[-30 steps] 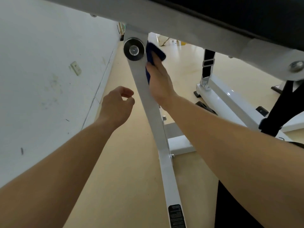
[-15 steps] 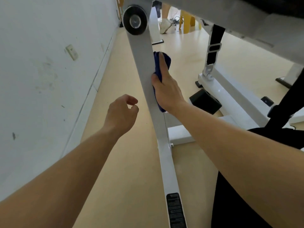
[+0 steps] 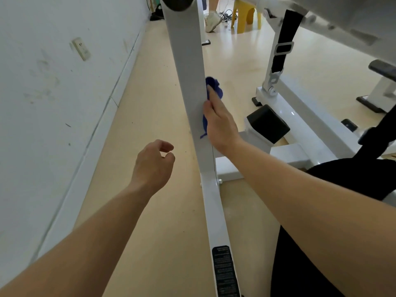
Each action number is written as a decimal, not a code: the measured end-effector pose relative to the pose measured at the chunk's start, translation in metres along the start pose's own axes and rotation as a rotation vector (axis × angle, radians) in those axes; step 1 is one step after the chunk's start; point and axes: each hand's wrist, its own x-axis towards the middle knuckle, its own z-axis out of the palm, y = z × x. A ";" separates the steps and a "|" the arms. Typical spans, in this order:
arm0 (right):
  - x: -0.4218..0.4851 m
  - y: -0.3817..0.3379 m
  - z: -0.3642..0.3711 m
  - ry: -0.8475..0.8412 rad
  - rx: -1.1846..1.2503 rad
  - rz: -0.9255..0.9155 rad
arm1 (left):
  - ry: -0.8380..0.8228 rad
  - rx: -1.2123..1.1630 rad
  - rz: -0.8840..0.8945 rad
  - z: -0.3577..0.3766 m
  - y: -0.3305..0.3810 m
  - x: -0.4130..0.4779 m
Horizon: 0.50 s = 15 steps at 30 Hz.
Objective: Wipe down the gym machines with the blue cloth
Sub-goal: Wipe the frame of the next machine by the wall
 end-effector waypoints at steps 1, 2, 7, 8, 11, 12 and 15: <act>0.001 -0.001 -0.001 0.004 0.010 -0.019 | 0.006 -0.001 -0.004 0.001 0.000 0.001; -0.001 0.003 -0.003 -0.008 -0.002 -0.036 | 0.010 -0.004 -0.007 0.003 0.000 0.002; -0.027 0.048 -0.011 -0.125 -0.270 -0.030 | -0.034 -0.003 0.003 0.017 -0.004 -0.004; -0.028 0.052 -0.013 -0.121 -0.346 -0.040 | -0.047 -0.001 0.002 0.021 -0.007 -0.006; -0.024 0.048 -0.019 -0.105 -0.493 -0.113 | -0.072 0.014 -0.010 0.026 -0.014 -0.011; -0.023 0.046 -0.023 -0.101 -0.529 -0.145 | -0.076 0.018 -0.012 0.027 -0.015 -0.011; -0.015 0.039 -0.035 -0.023 -0.629 -0.165 | -0.073 0.027 -0.016 0.025 -0.019 -0.010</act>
